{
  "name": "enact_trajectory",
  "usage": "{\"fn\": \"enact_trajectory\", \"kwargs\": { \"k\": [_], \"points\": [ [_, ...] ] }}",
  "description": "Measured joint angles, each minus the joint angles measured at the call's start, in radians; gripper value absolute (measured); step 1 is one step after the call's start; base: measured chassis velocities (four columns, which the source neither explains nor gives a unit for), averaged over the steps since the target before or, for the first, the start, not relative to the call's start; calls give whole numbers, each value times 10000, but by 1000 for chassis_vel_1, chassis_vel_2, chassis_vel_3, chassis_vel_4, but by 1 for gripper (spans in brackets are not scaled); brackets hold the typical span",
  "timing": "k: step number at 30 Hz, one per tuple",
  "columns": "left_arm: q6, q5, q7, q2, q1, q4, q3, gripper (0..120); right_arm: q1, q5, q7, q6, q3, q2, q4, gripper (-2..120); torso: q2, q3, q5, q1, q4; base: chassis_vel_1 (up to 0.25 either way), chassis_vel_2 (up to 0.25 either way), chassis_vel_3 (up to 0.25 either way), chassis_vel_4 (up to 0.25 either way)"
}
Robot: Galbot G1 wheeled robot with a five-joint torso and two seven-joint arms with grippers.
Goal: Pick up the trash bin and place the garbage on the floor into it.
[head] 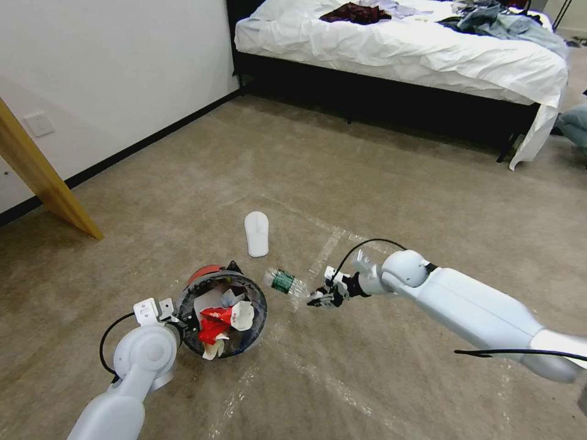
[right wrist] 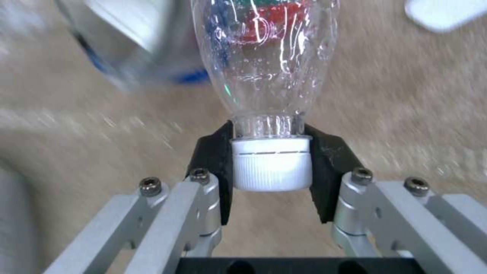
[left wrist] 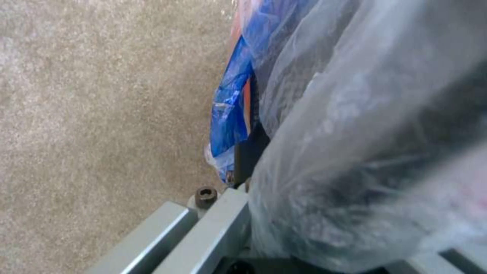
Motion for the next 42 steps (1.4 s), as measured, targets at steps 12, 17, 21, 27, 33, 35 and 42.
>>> {"fn": "enact_trajectory", "kwargs": {
  "k": [12, 17, 21, 27, 33, 35, 42],
  "points": [
    [119, -1630, -981, 40, -282, -451, 137, 0, 40, 4852, 1516, -1571, 322, -1183, 3122, 28, 1, 0, 0, 0, 0, 0, 0, 0, 0],
    [137, -2733, -1516, 179, -422, -633, 115, 0, 488, 6822, 2338, -1962, 159, -1441, 4075, 28, 1, 0, 0, -1, 1, 0, 0, 0, 0],
    [140, -3787, -1908, 303, -446, -915, 65, 0, 883, 9098, 3396, -2177, 26, -1503, 4965, 28, 1, 0, 0, 0, 2, 0, 0, 0, 0],
    [140, -4424, -2258, 407, -414, -1145, 138, 0, 987, 12327, 4992, -2185, 33, -1348, 6017, 28, 1, 0, -2, -1, 1, 0, 0, 0, 0],
    [145, -4021, -2213, 449, -380, -1189, 313, 0, 380, 16264, 7802, -1269, 602, -560, 7553, 28, 1, 0, -2, -1, 1, 0, 0, 0, 0],
    [145, -3874, -2168, 442, -357, -1189, 318, 0, 278, 16553, 8058, -1100, 646, -464, 7710, 28, 1, 0, -2, -1, 1, 0, 0, 0, 0],
    [147, -3277, -1849, 405, -239, -1148, 281, 0, -547, 17102, 8787, -576, 974, -217, 8043, 28, 1, -1, -1, -1, 2, 0, 0, 0, 0]
  ]
}}
